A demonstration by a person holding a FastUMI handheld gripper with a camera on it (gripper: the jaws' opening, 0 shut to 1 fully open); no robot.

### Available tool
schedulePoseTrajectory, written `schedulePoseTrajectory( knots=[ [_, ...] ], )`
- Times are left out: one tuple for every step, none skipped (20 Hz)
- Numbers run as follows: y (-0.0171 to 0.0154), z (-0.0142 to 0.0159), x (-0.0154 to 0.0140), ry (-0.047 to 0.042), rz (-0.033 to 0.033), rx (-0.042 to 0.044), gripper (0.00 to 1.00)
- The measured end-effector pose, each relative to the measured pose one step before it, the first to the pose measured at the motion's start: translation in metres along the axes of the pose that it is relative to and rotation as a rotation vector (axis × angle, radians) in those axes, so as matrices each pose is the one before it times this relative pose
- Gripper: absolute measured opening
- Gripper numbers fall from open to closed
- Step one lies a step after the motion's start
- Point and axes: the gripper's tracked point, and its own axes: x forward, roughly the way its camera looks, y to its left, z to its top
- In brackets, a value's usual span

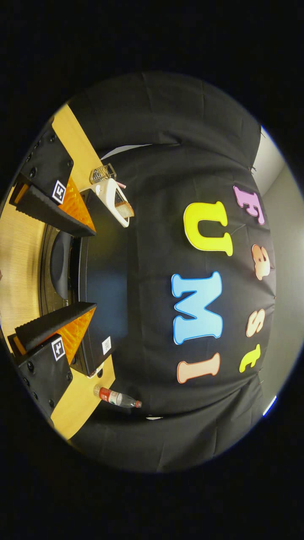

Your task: Open the toaster oven, put the food inside, and close the toaster oven door.

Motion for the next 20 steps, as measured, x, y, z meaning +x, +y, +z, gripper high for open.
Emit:
schedulePoseTrajectory(
  knots=[
    [0.00149, -0.00705, 0.00491, 0.01455, -0.00018, -0.00161, 0.98],
    [0.00084, -0.00551, 0.00449, 0.01466, -0.00093, -0.00351, 0.98],
    [0.00106, -0.00554, 0.00307, 0.01273, -0.00282, -0.00426, 0.98],
    [0.00061, -0.00396, 0.00382, 0.01000, -0.00210, -0.00213, 0.98],
    [0.00038, -0.00378, 0.00323, 0.00900, -0.00342, 0.00046, 0.98],
    [-0.00091, -0.00382, 0.00327, 0.01123, -0.00904, 0.00154, 0.98],
    [-0.00030, -0.00149, 0.00079, -0.00243, -0.00898, -0.00010, 0.98],
    [0.00120, 0.00306, 0.00253, -0.00951, -0.00506, 0.00157, 0.99],
    [0.00131, -0.00396, 0.00113, 0.00651, -0.00441, 0.00265, 0.98],
    [0.00101, 0.00214, -0.00047, -0.00988, -0.00863, -0.00188, 0.98],
    [0.00109, -0.00220, -0.00003, 0.00143, -0.00217, -0.00822, 0.99],
    [0.00058, 0.00040, -0.00243, -0.00217, -0.00131, -0.00698, 0.99],
    [-0.00094, -0.00233, -0.00272, 0.00211, 0.00172, 0.00141, 0.99],
    [-0.00024, -0.00165, -0.00435, 0.00172, 0.00299, 0.00363, 0.99],
    [0.00129, -0.00337, -0.00534, 0.00369, 0.00244, 0.00192, 0.99],
    [0.00027, -0.00231, -0.00513, 0.00403, 0.00079, -0.00252, 0.99],
    [0.00029, -0.00427, -0.00567, 0.00453, 0.00051, -0.00591, 0.99],
    [0.00045, -0.00320, -0.00451, 0.00565, -0.00013, -0.00355, 0.99],
    [0.00013, -0.00527, -0.00507, 0.00776, 0.00046, -0.00040, 0.99],
    [0.00006, -0.00375, -0.00465, 0.00805, 0.00041, 0.00131, 0.99]
  ],
)
